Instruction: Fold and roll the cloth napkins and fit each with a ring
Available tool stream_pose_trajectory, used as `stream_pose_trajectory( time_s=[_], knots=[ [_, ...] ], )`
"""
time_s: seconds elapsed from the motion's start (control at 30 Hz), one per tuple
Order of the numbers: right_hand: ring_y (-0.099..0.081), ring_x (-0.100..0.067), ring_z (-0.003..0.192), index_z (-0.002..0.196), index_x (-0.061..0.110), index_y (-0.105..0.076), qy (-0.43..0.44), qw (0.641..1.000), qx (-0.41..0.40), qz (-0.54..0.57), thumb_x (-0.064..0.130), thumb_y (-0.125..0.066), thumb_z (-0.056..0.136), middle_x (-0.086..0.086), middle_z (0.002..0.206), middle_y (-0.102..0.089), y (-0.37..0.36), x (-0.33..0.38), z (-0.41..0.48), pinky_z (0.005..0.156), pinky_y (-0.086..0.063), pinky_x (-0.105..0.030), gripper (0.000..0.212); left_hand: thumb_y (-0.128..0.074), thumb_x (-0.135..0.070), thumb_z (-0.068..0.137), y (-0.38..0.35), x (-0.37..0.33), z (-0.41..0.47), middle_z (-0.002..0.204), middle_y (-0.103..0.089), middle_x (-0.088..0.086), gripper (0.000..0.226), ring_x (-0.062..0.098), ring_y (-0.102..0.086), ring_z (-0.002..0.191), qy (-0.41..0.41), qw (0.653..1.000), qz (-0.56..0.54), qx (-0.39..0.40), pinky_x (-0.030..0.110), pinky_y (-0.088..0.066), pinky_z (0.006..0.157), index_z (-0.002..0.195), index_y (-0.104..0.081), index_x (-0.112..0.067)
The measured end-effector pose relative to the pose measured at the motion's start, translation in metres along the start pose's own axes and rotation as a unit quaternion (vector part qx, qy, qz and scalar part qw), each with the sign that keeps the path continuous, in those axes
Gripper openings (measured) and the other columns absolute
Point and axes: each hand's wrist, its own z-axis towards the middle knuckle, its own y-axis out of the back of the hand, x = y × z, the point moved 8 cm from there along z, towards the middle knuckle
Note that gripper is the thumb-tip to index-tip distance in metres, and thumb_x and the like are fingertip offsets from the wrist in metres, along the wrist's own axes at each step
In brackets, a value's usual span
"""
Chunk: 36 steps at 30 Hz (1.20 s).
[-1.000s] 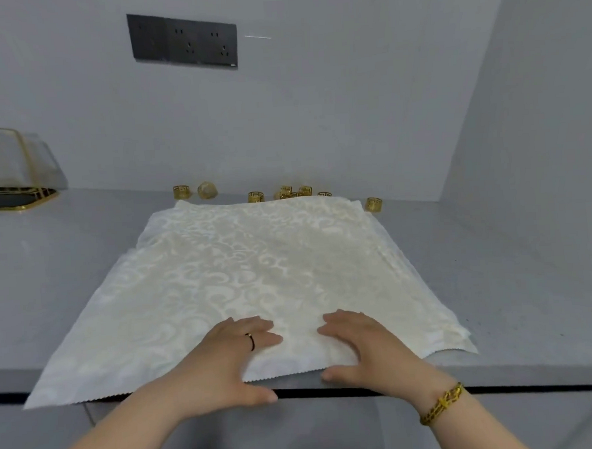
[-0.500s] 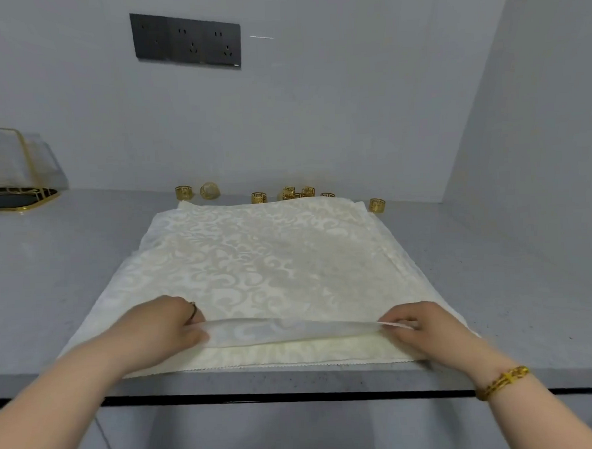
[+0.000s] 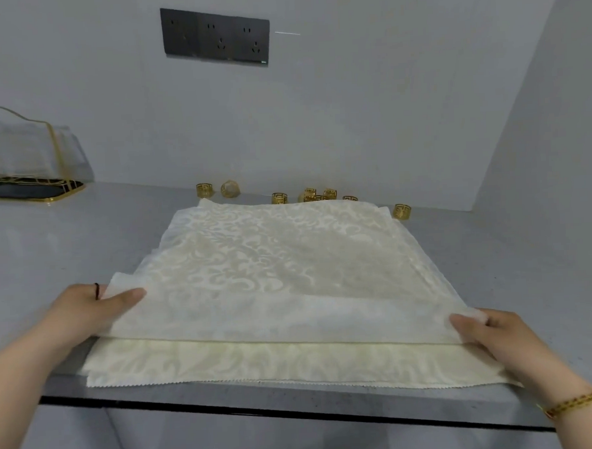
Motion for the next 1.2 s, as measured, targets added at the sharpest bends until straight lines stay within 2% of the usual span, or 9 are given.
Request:
stream_pose_trajectory(
  time_s=[0.17, 0.27, 0.4, 0.53, 0.63, 0.73, 0.8, 1.0, 1.2],
  knots=[
    [-0.030, -0.017, 0.047, 0.052, 0.016, -0.028, 0.026, 0.974, -0.046, -0.221, 0.023, -0.059, 0.087, 0.000, 0.050, -0.030, -0.009, 0.018, 0.016, 0.056, -0.022, -0.029, 0.047, -0.061, -0.052, 0.071, 0.001, -0.005, 0.003, 0.077, -0.066, 0.007, 0.042, 0.030, -0.059, 0.085, -0.032, 0.960, 0.268, -0.079, 0.035, -0.036, 0.079, 0.080, -0.065, -0.011],
    [-0.036, -0.014, 0.051, 0.055, 0.018, -0.029, 0.040, 0.915, -0.047, -0.398, 0.031, -0.051, 0.090, 0.004, 0.052, -0.034, -0.020, 0.026, 0.018, 0.071, -0.026, -0.031, 0.043, -0.057, -0.041, 0.082, -0.007, -0.015, -0.002, 0.128, -0.054, 0.002, 0.050, 0.022, -0.046, 0.120, -0.080, 0.888, 0.443, -0.099, 0.035, -0.015, 0.107, 0.125, -0.051, -0.016],
    [-0.035, -0.008, 0.055, 0.057, 0.023, -0.029, 0.053, 0.886, -0.028, -0.459, 0.031, -0.046, 0.092, 0.008, 0.055, -0.035, -0.028, 0.032, 0.018, 0.075, -0.025, -0.030, 0.039, -0.053, -0.013, 0.084, -0.031, -0.045, -0.016, 0.153, -0.012, -0.005, 0.072, 0.019, -0.017, 0.139, -0.220, 0.889, 0.399, -0.043, 0.030, -0.006, 0.111, 0.144, -0.015, -0.025],
    [-0.035, -0.008, 0.060, 0.060, 0.025, -0.031, 0.058, 0.884, -0.010, -0.463, 0.031, -0.044, 0.092, 0.009, 0.059, -0.038, -0.037, 0.037, 0.018, 0.077, -0.024, -0.029, 0.036, -0.028, -0.033, 0.076, -0.095, -0.082, -0.067, 0.140, -0.030, -0.018, 0.060, 0.007, -0.025, 0.135, -0.446, 0.823, 0.333, 0.113, 0.015, -0.017, 0.108, 0.136, -0.024, -0.030],
    [-0.040, -0.013, 0.077, 0.064, 0.026, -0.034, 0.063, 0.858, -0.017, -0.510, 0.031, -0.039, 0.093, 0.010, 0.066, -0.042, -0.043, 0.041, 0.015, 0.078, -0.022, -0.028, 0.029, -0.006, -0.084, 0.057, -0.138, -0.072, -0.080, 0.138, -0.008, -0.027, 0.100, -0.005, -0.006, 0.135, -0.396, 0.815, 0.376, 0.193, 0.013, 0.004, 0.105, 0.143, -0.012, -0.035],
    [-0.039, -0.016, 0.082, 0.065, 0.025, -0.034, 0.059, 0.845, -0.026, -0.531, 0.028, -0.038, 0.091, 0.009, 0.068, -0.044, -0.045, 0.043, 0.012, 0.077, -0.023, -0.029, 0.027, 0.003, -0.072, 0.071, -0.151, -0.079, -0.087, 0.134, -0.042, -0.023, 0.087, -0.003, -0.040, 0.125, -0.463, 0.793, 0.372, 0.131, 0.013, -0.021, 0.103, 0.132, -0.045, -0.034],
    [-0.039, -0.017, 0.082, 0.065, 0.023, -0.034, 0.035, 0.847, -0.024, -0.530, 0.027, -0.038, 0.089, 0.008, 0.068, -0.044, -0.042, 0.038, 0.012, 0.076, -0.024, -0.030, 0.025, -0.021, -0.054, 0.087, -0.147, -0.077, -0.084, 0.089, -0.066, -0.027, 0.053, -0.008, -0.063, 0.080, -0.482, 0.788, 0.368, 0.105, 0.006, -0.045, 0.070, 0.087, -0.072, -0.037],
    [-0.039, -0.018, 0.092, 0.083, 0.021, -0.044, -0.040, 0.840, -0.021, -0.540, 0.033, -0.038, 0.089, 0.006, 0.080, -0.045, -0.029, 0.029, 0.007, 0.079, -0.025, -0.032, 0.014, -0.060, -0.028, 0.044, -0.128, -0.073, -0.088, 0.056, -0.064, -0.020, 0.010, 0.002, -0.058, 0.044, -0.518, 0.761, 0.383, 0.073, 0.006, -0.037, 0.038, 0.049, -0.069, -0.030],
    [-0.055, -0.036, 0.109, 0.112, 0.005, -0.059, 0.330, 0.838, -0.179, -0.397, 0.004, -0.060, 0.080, -0.019, 0.118, -0.059, -0.082, 0.076, -0.022, 0.096, -0.039, -0.044, 0.032, -0.054, -0.034, 0.049, -0.127, -0.069, -0.084, 0.046, -0.057, -0.012, 0.022, 0.008, -0.054, 0.040, -0.494, 0.774, 0.395, 0.040, 0.008, -0.036, 0.040, 0.061, -0.072, -0.027]
  ],
)
